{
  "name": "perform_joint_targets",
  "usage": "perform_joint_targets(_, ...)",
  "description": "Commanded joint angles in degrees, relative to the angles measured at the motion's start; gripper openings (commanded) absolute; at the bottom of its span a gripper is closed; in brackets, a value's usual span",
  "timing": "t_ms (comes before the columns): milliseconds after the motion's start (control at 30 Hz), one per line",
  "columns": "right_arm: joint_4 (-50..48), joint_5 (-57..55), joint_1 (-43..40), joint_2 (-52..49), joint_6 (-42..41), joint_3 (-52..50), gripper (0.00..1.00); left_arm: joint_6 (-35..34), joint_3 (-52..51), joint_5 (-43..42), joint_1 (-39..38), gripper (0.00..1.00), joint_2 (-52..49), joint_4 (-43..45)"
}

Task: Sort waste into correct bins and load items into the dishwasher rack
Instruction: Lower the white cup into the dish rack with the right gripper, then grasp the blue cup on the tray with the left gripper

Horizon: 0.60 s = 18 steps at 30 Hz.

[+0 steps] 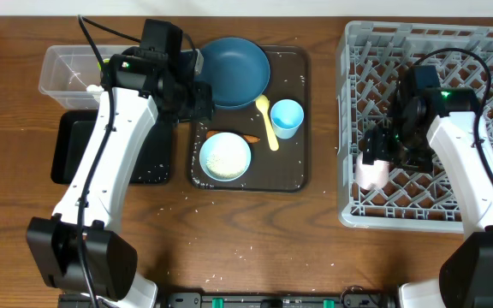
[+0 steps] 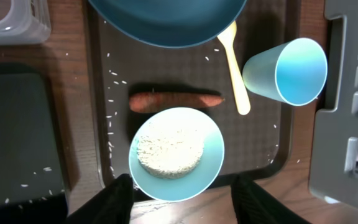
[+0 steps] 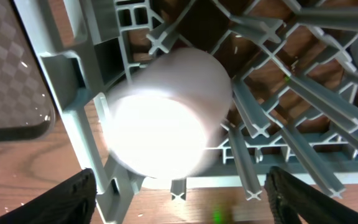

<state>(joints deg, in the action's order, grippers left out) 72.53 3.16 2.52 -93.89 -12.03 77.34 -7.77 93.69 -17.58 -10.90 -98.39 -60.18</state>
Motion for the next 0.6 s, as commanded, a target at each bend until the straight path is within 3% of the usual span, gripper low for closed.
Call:
perform_joint_targets(0, 0.61, -0.28, 0.5, -0.07, 0.52, 3.34, 0.9, -0.46, 0.22, 0.72, -1.27, 0.58, -0.44, 0.61)
perform_joint_targets(333, 6.47, -0.33, 0.5, -0.02, 2.05, 16.65, 0.92, -2.03, 0.22, 1.16, -10.93, 0.7, -6.45, 17.73)
perform_joint_targets(567, 6.82, -0.35, 0.5, 0.15, 2.43, 17.38, 0.92, -7.23, 0.22, 4.39, -15.58, 0.74, -18.43, 27.76)
